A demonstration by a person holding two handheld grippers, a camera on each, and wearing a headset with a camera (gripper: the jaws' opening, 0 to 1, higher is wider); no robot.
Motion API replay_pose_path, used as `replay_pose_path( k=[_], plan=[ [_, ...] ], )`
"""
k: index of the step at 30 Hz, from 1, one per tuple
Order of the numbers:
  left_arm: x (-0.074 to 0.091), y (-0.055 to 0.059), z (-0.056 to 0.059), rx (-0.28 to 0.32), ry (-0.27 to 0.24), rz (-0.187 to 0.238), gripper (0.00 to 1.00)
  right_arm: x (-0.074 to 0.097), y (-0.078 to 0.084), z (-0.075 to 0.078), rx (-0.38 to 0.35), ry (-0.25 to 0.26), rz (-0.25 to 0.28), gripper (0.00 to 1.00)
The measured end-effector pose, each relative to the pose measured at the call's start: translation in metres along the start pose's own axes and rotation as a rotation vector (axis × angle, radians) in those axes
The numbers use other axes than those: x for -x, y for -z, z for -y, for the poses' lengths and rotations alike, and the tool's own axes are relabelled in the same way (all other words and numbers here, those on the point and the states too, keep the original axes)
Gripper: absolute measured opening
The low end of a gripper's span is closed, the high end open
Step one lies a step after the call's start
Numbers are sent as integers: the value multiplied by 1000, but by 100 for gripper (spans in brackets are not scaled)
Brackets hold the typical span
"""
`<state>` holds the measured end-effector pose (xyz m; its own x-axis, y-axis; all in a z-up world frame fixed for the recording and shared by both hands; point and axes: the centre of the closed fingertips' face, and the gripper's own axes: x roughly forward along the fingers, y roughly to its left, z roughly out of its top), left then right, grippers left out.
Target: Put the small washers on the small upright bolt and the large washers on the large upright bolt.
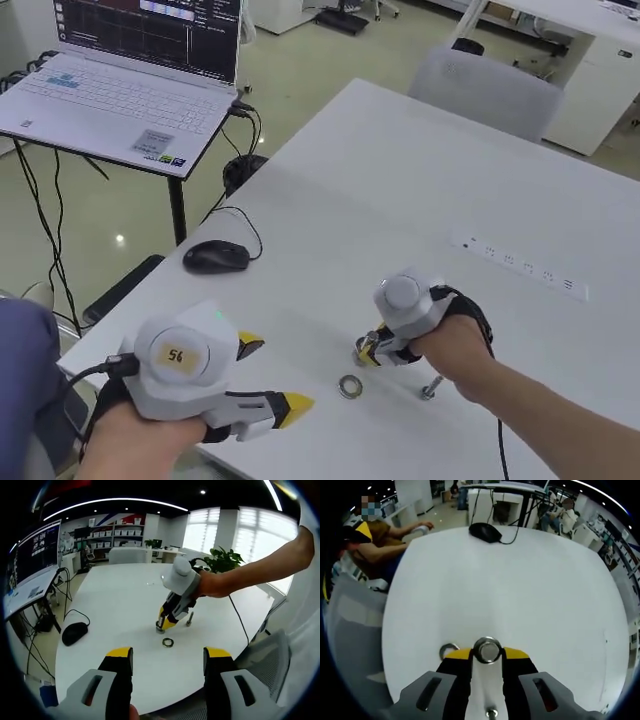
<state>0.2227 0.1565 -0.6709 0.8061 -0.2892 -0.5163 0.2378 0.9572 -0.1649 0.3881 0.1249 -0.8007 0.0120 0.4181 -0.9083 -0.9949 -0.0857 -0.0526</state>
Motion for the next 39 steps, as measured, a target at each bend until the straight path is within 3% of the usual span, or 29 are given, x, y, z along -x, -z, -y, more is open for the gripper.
replay_pose_path(
  k=[9, 13, 18, 24, 36, 39],
  plan=[
    [2, 0, 3, 5, -3, 3, 56, -11, 5, -3, -21, 3, -45, 24],
    [3, 1, 2, 9, -7, 5, 56, -6, 6, -4, 36, -4, -48, 24],
    [2, 3, 3, 15, -6, 3, 56, 8, 6, -6, 2, -2, -9, 23],
    [-1, 3, 6, 9, 1, 0, 56, 17, 9, -11, 19, -2, -1, 30],
    [2, 2, 6, 4, 0, 1, 56, 38, 6, -17, 53, 37, 35, 29],
    [2, 1, 6, 4, 0, 3, 56, 44, 5, -17, 17, 42, 65, 29]
  ],
)
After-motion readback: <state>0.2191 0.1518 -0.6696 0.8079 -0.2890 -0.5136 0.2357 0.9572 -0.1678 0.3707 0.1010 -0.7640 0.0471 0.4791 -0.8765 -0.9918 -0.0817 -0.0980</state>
